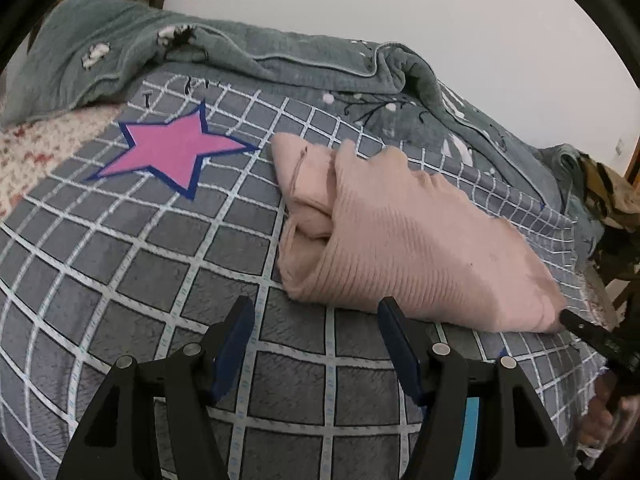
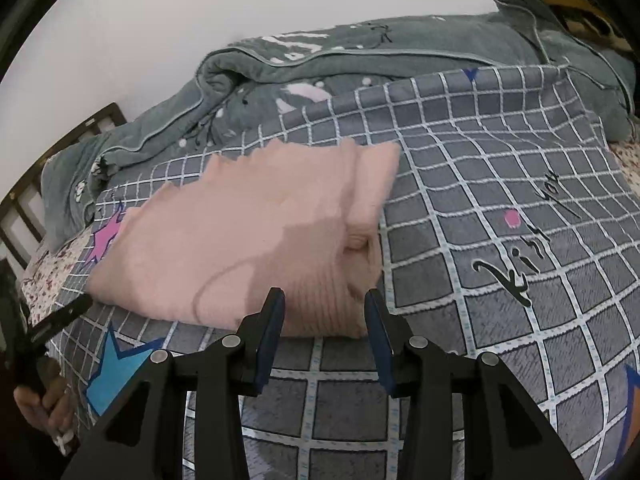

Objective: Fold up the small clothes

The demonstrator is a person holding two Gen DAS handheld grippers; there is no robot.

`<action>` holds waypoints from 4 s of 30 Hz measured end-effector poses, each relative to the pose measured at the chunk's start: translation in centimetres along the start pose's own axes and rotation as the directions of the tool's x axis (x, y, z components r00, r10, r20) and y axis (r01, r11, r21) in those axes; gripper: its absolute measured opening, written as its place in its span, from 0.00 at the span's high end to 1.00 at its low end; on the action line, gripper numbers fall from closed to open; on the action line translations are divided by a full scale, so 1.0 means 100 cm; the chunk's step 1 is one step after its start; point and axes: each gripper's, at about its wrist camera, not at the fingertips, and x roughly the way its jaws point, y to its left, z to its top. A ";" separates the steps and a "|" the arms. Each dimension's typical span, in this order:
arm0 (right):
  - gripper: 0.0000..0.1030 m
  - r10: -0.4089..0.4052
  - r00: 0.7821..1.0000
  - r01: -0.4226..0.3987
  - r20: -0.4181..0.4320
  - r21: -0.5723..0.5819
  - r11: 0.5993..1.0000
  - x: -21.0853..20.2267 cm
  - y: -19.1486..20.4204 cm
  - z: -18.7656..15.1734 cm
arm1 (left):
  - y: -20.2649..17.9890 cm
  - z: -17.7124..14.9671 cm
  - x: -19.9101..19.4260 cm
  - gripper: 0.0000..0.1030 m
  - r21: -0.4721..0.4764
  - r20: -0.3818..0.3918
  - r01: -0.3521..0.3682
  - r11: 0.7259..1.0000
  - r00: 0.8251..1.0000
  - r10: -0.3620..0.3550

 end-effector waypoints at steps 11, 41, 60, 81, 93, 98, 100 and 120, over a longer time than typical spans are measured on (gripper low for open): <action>0.60 0.048 0.998 -0.045 -0.044 0.057 0.997 0.015 -0.008 0.003 | 0.011 0.017 0.032 0.40 -0.161 -0.025 0.116 0.980 0.992 -0.121; 0.58 0.023 0.992 -0.014 -0.125 0.074 0.997 0.019 -0.018 -0.002 | 0.007 0.006 0.028 0.39 -0.135 -0.044 0.128 0.983 0.990 -0.135; 0.83 0.068 0.993 -0.062 -0.093 0.066 0.996 0.051 -0.012 0.017 | 0.013 0.018 0.052 0.87 -0.283 -0.042 0.137 0.949 0.987 -0.155; 0.89 0.165 0.986 -0.164 -0.005 0.080 0.983 -0.014 -0.032 -0.006 | -0.018 -0.014 -0.005 0.91 -0.169 0.051 0.125 0.978 0.992 -0.118; 0.79 0.048 0.998 -0.048 0.040 0.005 0.999 -0.056 -0.041 -0.045 | -0.038 -0.055 -0.036 0.83 -0.057 0.012 0.086 0.995 0.996 -0.085; 0.64 -0.002 0.985 0.020 0.171 -0.105 0.994 -0.083 -0.013 -0.043 | -0.028 -0.043 -0.020 0.64 -0.115 -0.025 0.104 0.988 0.994 -0.108; 0.64 0.020 0.980 0.006 0.198 -0.133 0.991 -0.089 0.003 -0.040 | -0.027 -0.034 -0.014 0.63 -0.139 -0.023 0.118 0.983 0.992 -0.123; 0.62 0.030 0.993 -0.001 0.117 -0.233 0.972 0.006 0.098 -0.043 | -0.026 -0.007 0.022 0.55 -0.245 -0.043 0.133 0.960 0.988 -0.148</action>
